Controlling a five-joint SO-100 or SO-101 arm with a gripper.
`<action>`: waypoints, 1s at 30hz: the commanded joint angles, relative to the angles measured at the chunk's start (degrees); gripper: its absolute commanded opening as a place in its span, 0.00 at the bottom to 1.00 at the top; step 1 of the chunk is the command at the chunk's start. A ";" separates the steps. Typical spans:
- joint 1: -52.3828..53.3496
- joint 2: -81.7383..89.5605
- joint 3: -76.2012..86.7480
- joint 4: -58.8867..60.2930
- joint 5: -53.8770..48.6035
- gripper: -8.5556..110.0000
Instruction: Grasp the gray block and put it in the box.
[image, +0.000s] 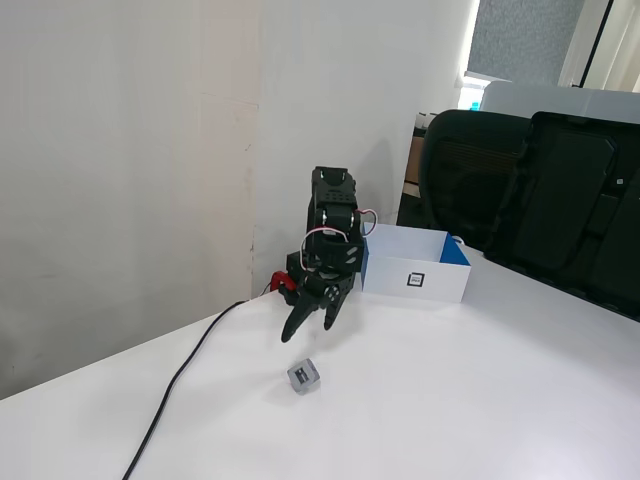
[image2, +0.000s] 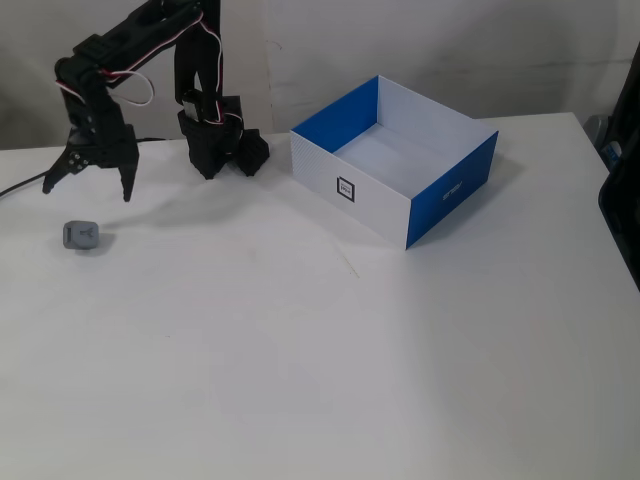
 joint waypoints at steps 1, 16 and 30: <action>0.00 -0.79 -6.15 -0.18 0.44 0.51; 0.09 -7.21 -8.61 -1.67 0.09 0.52; -1.32 -11.07 -7.73 -4.22 -0.35 0.52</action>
